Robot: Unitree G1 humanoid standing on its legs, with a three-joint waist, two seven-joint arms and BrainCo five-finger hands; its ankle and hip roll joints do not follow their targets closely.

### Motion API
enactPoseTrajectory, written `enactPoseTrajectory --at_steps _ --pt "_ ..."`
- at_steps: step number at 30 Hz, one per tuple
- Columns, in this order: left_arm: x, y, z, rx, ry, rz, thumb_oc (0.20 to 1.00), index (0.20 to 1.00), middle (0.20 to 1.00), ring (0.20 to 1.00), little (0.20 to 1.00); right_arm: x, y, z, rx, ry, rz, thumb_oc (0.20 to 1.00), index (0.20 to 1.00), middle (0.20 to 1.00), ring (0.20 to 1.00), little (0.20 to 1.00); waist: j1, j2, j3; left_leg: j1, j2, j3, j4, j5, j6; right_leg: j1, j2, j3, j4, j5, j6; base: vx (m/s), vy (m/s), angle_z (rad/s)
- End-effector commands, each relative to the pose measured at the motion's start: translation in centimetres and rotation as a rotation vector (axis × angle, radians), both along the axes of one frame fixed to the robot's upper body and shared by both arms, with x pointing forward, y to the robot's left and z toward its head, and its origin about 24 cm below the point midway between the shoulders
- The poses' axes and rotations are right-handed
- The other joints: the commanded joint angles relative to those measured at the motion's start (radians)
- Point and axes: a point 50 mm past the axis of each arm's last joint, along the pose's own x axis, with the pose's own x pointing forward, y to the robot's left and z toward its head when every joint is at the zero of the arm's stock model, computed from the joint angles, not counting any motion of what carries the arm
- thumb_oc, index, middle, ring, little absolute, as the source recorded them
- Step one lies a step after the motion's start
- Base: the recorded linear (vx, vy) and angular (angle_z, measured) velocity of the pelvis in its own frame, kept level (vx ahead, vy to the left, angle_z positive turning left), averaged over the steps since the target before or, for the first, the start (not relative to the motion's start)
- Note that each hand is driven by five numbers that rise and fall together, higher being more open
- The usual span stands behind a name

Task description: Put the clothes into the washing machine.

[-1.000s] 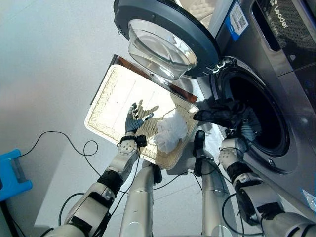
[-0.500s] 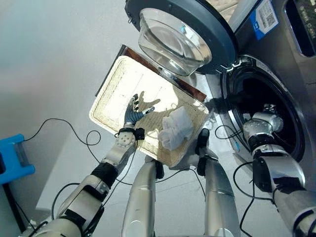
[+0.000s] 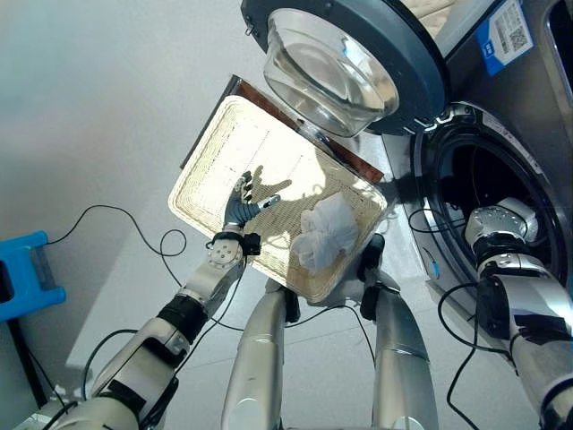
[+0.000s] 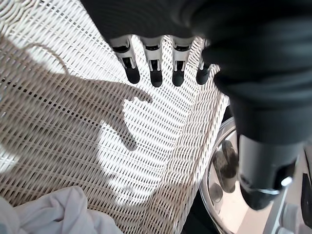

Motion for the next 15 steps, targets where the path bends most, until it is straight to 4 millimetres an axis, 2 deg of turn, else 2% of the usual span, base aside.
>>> enactPoseTrajectory --at_steps 1,7,8,9,10,11,15 --pt "0.0 -0.9 0.4 -0.052 -0.026 -0.008 1.000 1.000 1.000 1.000 1.000 -3.1 -3.9 4.3 -0.196 -0.047 -0.182 0.200 0.200 0.200 0.200 0.200 -0.027 0.035 -0.025 0.005 -0.046 0.025 0.107 -0.153 -0.049 0.002 -0.001 -0.042 0.051 -0.001 0.101 0.00 0.000 0.00" --pt "0.4 -1.2 1.0 -0.061 -0.043 -0.024 1.000 1.000 1.000 1.000 1.000 -1.6 -2.4 3.7 -0.271 0.065 -0.068 0.200 0.200 0.200 0.200 0.200 -0.024 0.042 -0.025 0.008 -0.046 0.031 0.104 -0.148 -0.048 0.006 -0.005 -0.047 0.045 0.001 0.096 0.00 0.000 0.00" --pt "0.4 -1.3 0.8 -0.061 -0.039 -0.026 1.000 1.000 1.000 1.000 1.000 -1.3 -2.3 3.5 -0.286 0.109 -0.038 0.335 0.335 0.335 0.335 0.335 -0.023 0.043 -0.025 0.018 -0.046 0.031 0.106 -0.156 -0.050 0.014 -0.006 -0.047 0.049 -0.007 0.099 0.00 0.000 0.00" --pt "0.4 -1.4 0.9 -0.061 -0.040 -0.027 1.000 1.000 1.000 1.000 1.000 -1.1 -2.2 3.4 -0.288 0.139 -0.021 0.881 0.881 0.881 0.881 0.881 -0.024 0.044 -0.025 0.019 -0.046 0.031 0.106 -0.157 -0.051 0.015 -0.007 -0.047 0.048 -0.007 0.100 0.00 0.000 0.00" --pt "0.4 -1.4 0.9 -0.061 -0.040 -0.027 1.000 1.000 1.000 1.000 1.000 -1.1 -2.2 3.4 -0.288 0.139 -0.021 0.881 0.881 0.881 0.881 0.881 -0.024 0.044 -0.025 0.019 -0.046 0.031 0.106 -0.157 -0.051 0.015 -0.007 -0.047 0.048 -0.007 0.100 0.00 0.000 0.00" --pt "0.6 -1.8 1.0 -0.064 -0.044 -0.029 1.000 1.000 1.000 1.000 1.000 -0.2 -1.6 4.1 -0.336 0.218 0.041 1.000 1.000 1.000 1.000 1.000 -0.021 0.049 -0.025 0.017 -0.047 0.031 0.101 -0.153 -0.051 0.012 -0.005 -0.046 0.044 -0.006 0.098 0.00 0.000 0.00" --pt "0.8 -1.9 1.3 -0.067 -0.049 -0.025 1.000 1.000 1.000 1.000 1.000 0.8 -0.8 4.5 -0.381 0.322 0.120 1.000 1.000 1.000 1.000 1.000 -0.018 0.049 -0.025 0.017 -0.048 0.031 0.097 -0.150 -0.050 0.012 -0.004 -0.049 0.044 -0.008 0.095 0.00 0.000 0.00"
